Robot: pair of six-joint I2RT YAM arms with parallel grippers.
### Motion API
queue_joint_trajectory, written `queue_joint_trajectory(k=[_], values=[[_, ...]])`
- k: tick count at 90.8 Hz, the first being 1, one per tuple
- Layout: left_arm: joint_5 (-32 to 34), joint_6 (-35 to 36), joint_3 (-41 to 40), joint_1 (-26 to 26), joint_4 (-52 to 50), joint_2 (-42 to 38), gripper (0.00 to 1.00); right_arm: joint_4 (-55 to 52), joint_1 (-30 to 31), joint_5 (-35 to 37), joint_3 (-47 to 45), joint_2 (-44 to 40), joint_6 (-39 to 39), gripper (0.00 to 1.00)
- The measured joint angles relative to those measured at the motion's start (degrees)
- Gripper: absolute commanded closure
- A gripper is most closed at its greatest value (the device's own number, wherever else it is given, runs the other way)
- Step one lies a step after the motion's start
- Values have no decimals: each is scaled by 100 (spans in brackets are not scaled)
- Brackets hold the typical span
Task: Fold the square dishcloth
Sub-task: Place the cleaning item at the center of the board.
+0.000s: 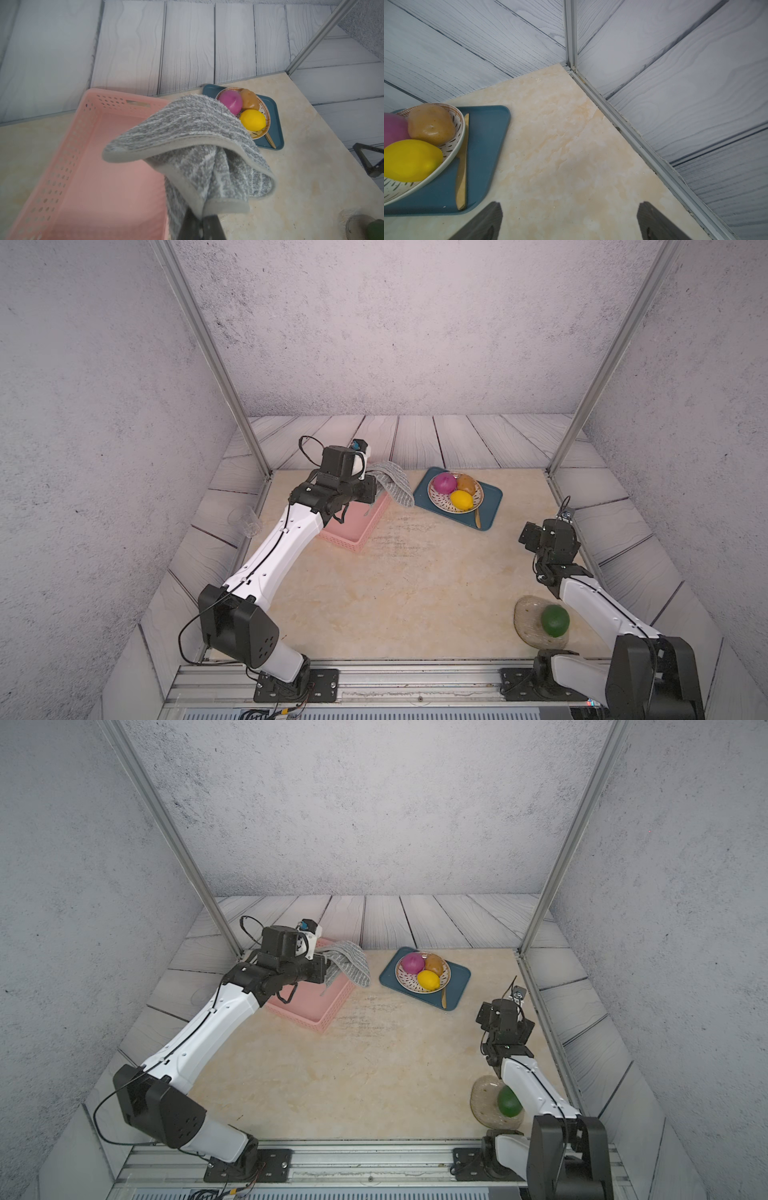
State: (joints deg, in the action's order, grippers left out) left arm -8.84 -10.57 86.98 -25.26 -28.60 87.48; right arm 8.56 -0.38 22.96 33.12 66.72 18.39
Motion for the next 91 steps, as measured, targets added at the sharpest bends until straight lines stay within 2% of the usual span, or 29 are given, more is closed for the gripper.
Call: queue_joint_trajectory(k=[26,49,91], values=[[26,-20,-114,-892,168,280,100,-120,0,35,-20,-184,57,1],[184,-15,-531,-1464,385,656,100,-247,7,-203,-20,-334,46,1],[566,-22,-1971,-1762,1456,684,100,-909,33,-855,-20,-522,299,1]])
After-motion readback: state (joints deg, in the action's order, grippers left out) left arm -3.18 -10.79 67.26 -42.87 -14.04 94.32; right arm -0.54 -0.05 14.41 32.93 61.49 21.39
